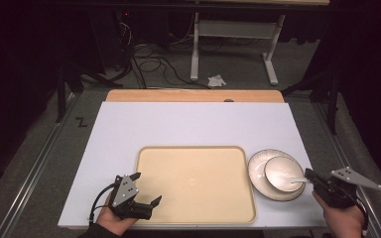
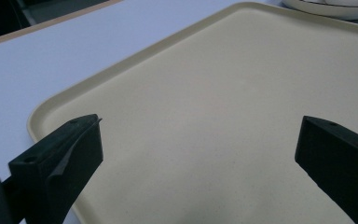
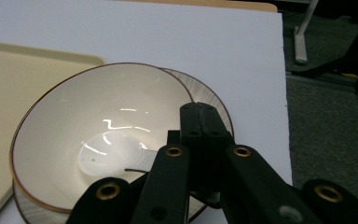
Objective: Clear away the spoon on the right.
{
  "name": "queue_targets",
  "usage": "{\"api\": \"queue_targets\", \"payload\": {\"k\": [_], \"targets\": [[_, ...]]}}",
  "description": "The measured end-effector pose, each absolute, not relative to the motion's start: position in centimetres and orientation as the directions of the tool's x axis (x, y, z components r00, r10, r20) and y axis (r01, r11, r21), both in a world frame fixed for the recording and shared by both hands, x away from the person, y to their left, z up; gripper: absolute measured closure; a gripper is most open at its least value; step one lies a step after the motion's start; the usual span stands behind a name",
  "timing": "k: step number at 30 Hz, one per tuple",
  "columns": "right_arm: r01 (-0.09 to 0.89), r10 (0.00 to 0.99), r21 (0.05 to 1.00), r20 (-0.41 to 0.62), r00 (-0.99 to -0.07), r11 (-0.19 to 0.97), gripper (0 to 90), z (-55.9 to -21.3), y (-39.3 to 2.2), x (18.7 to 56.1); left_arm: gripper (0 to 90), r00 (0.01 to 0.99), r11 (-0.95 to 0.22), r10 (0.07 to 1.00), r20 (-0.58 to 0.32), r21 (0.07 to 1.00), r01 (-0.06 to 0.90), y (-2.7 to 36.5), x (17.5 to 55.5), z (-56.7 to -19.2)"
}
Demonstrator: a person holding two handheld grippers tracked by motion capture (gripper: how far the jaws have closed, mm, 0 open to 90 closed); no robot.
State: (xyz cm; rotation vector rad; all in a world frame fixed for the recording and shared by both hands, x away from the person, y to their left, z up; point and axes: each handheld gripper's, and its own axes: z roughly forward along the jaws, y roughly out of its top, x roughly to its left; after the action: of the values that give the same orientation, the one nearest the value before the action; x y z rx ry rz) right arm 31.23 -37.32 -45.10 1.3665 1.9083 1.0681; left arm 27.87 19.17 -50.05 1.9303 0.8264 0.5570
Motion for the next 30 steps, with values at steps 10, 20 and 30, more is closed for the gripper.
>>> {"api": "queue_targets", "payload": {"k": [10, 20, 30], "targets": [[0.503, 0.938, 0.846, 0.012, -0.347, 0.175, 90.0, -45.3, -36.7, 30.3, 1.5, 0.671, -0.344, 0.740, 0.048, 0.884, 0.316, 19.1, 27.9, -50.1], [0.467, 0.934, 0.878, 0.071, -0.351, 0.109, 83.6, -44.1, -37.4, 29.4, 1.6, 0.671, -0.345, 0.739, 0.050, 0.884, 0.315, 19.1, 27.9, -50.1], [0.499, 0.910, 0.865, 0.243, -0.336, -0.046, 58.6, -44.6, -39.8, 28.3, 1.9, 0.675, -0.350, 0.736, 0.051, 0.883, 0.314, 19.0, 27.9, -50.1]]}}
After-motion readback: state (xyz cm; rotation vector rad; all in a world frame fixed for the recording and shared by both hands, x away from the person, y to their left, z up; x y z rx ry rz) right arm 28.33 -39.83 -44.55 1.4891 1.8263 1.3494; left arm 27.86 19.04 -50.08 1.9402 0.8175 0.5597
